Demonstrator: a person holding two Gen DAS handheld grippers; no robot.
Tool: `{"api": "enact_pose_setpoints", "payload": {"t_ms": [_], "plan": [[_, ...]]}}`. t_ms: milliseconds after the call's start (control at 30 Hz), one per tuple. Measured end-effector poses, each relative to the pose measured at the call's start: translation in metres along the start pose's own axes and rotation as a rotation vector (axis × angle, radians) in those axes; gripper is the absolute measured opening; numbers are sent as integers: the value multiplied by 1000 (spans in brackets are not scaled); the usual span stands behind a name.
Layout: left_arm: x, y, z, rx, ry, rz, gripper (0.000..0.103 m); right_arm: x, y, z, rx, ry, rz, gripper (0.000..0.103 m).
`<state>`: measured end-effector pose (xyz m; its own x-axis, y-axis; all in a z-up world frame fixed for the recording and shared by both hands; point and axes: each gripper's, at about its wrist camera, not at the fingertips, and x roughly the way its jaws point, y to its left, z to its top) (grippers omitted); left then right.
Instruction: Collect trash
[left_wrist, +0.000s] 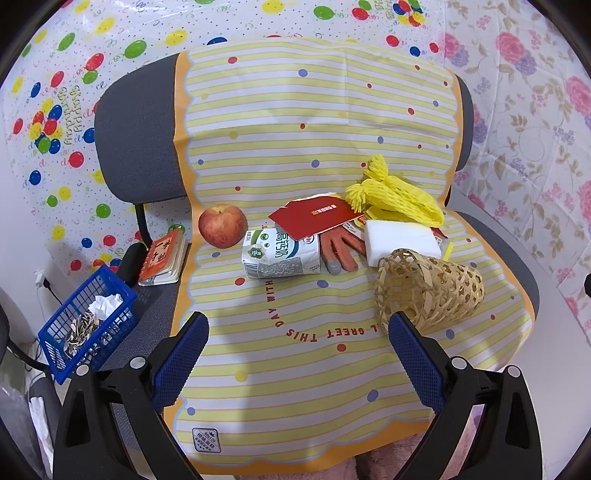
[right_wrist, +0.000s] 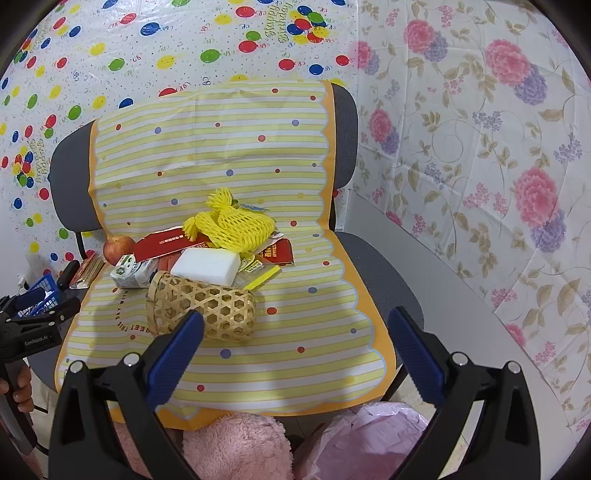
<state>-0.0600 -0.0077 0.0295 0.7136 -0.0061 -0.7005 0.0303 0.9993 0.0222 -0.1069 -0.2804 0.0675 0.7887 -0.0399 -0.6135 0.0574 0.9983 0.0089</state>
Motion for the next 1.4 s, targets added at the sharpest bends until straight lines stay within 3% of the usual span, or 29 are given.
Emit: {"api": "enact_pose_setpoints", "payload": {"t_ms": [1400], "plan": [[3, 10, -4, -8, 6, 6, 96, 8, 13, 5, -14, -2, 13, 97]]}}
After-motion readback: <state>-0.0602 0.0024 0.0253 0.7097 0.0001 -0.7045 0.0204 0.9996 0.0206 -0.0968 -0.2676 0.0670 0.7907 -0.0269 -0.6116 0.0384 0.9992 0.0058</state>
